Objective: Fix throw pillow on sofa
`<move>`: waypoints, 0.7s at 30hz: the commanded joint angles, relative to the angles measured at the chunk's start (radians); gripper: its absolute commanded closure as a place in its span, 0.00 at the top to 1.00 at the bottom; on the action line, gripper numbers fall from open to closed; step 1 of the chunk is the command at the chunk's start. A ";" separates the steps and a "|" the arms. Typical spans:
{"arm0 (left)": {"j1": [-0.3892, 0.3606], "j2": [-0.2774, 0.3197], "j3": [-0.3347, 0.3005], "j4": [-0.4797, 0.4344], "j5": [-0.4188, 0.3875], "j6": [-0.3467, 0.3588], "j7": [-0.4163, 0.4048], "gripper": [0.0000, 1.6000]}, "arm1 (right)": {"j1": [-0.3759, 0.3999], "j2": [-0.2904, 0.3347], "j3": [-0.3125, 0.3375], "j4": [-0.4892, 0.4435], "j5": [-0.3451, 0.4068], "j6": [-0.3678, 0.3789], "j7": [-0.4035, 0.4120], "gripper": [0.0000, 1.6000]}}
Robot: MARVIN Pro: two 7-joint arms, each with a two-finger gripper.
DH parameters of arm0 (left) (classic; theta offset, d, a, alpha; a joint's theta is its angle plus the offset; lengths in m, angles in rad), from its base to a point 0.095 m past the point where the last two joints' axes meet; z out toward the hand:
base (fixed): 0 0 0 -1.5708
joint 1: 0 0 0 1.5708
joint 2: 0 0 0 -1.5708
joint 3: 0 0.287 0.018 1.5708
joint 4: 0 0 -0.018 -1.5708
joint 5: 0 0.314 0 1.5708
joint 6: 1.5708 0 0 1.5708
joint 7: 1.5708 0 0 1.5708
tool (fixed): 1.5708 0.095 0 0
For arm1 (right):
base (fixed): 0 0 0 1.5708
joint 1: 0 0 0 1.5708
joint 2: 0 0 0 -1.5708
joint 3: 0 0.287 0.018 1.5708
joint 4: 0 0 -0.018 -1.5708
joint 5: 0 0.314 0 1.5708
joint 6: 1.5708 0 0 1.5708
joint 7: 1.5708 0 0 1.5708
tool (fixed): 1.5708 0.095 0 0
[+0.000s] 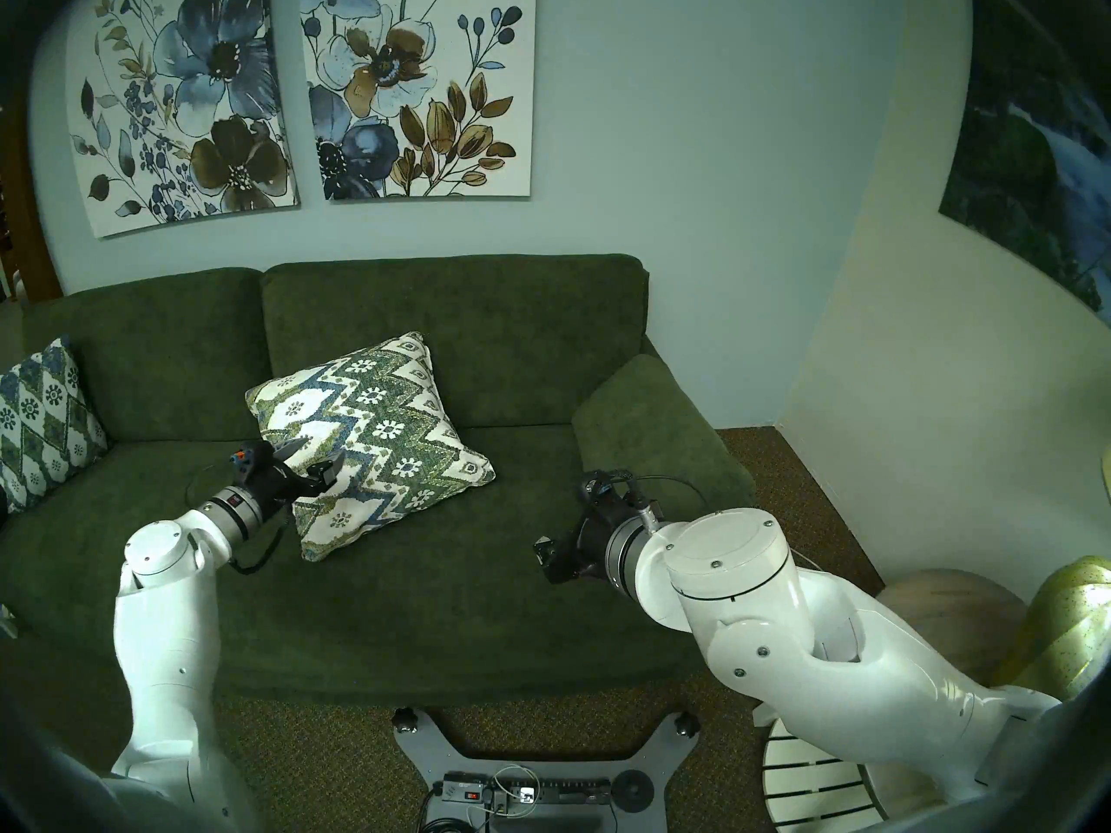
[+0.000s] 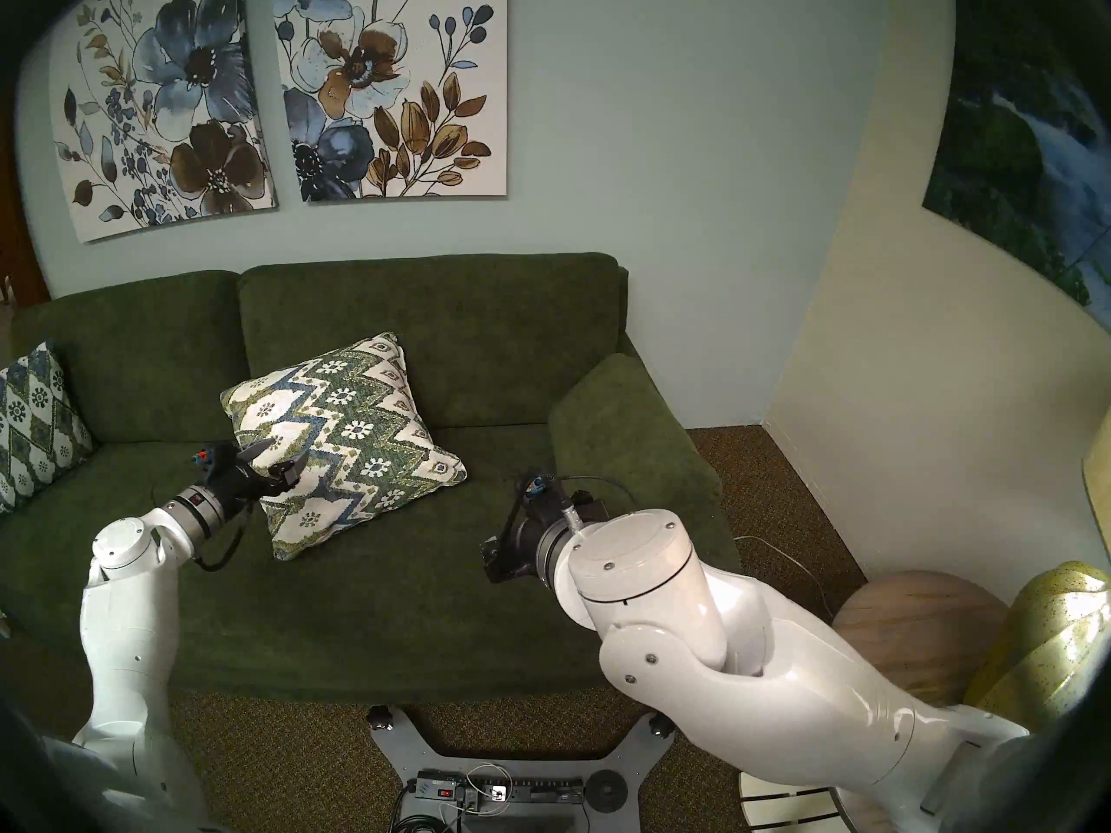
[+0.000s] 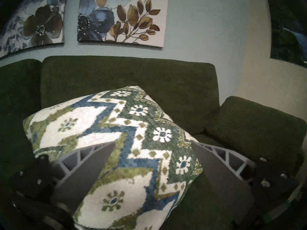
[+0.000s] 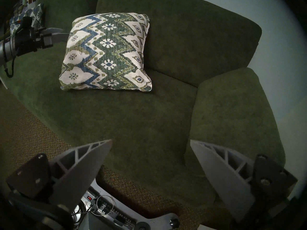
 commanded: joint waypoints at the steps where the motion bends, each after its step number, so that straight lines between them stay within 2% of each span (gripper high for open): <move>1: -0.079 0.079 -0.009 0.114 -0.001 0.115 0.001 1.00 | -0.008 -0.002 0.016 -0.019 -0.016 -0.002 -0.079 1.00; 3: -0.117 0.082 0.009 0.163 0.016 0.162 0.028 1.00 | -0.010 -0.001 0.018 -0.019 -0.019 -0.002 -0.072 1.00; 7: -0.154 0.094 0.063 0.250 0.004 0.170 0.077 1.00 | -0.013 0.002 0.021 -0.018 -0.024 -0.002 -0.059 1.00; 9: -0.182 0.082 0.075 0.275 0.011 0.170 0.110 1.00 | -0.014 0.003 0.022 -0.018 -0.025 -0.002 -0.054 1.00; 10: -0.171 0.082 0.087 0.267 0.001 0.172 0.122 1.00 | -0.014 0.003 0.022 -0.018 -0.026 -0.002 -0.051 1.00; 11: -0.206 0.079 0.094 0.298 0.013 0.182 0.136 1.00 | -0.015 0.004 0.023 -0.018 -0.027 -0.002 -0.049 1.00; 12: -0.185 0.079 0.108 0.276 0.003 0.181 0.153 1.00 | -0.015 0.004 0.023 -0.017 -0.028 -0.002 -0.046 1.00; 16: -0.246 0.071 0.142 0.341 0.018 0.199 0.211 1.00 | -0.016 0.006 0.025 -0.017 -0.031 -0.002 -0.039 1.00; 21: -0.279 0.073 0.178 0.390 0.014 0.222 0.273 1.00 | -0.017 0.007 0.026 -0.017 -0.033 -0.002 -0.034 1.00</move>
